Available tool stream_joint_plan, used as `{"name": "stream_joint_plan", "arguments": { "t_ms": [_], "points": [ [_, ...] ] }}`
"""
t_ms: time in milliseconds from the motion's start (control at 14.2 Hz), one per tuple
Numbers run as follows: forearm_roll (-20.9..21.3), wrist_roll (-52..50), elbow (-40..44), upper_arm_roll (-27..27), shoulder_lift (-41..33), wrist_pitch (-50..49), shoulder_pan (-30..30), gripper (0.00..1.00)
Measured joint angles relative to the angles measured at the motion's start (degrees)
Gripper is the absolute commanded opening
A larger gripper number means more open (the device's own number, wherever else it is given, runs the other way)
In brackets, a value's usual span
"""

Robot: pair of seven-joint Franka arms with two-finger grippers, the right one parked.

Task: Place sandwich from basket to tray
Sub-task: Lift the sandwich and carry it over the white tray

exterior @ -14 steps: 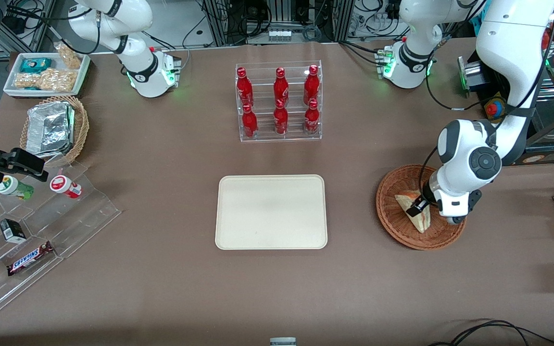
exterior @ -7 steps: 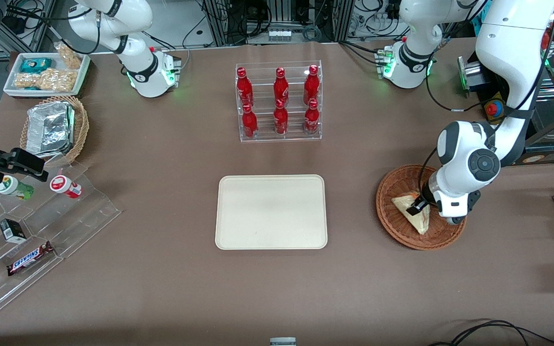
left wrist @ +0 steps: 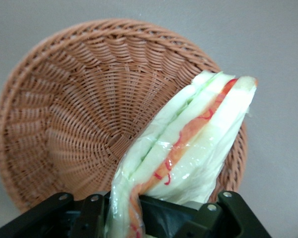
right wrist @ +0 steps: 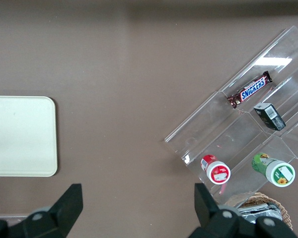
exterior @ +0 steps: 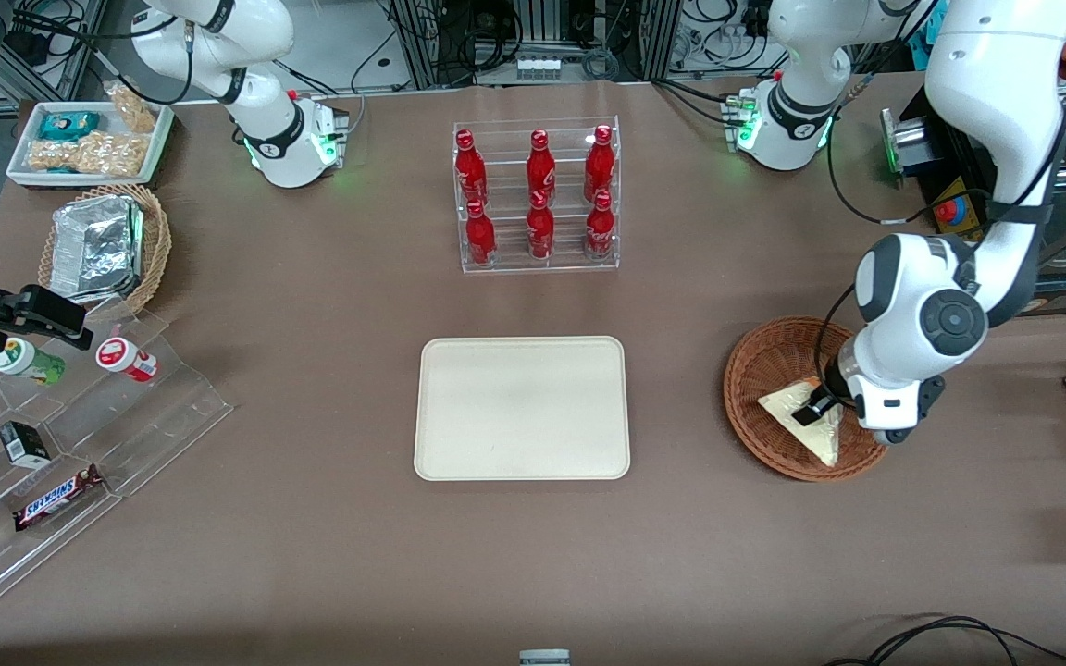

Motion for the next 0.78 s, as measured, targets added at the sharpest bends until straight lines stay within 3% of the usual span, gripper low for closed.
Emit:
{"name": "stream_joint_plan", "arguments": {
  "t_ms": [212, 494, 776],
  "points": [
    [0.93, 0.55, 5.14, -0.22, -0.31, -5.30, -4.16, 0.06],
    [3.73, 0.48, 5.69, -0.51, 0.37, -5.56, -13.72, 0.06],
    [4.31, -1.68, 11.61, -0.52, 5.90, -9.54, -24.47, 0.07]
  ]
}}
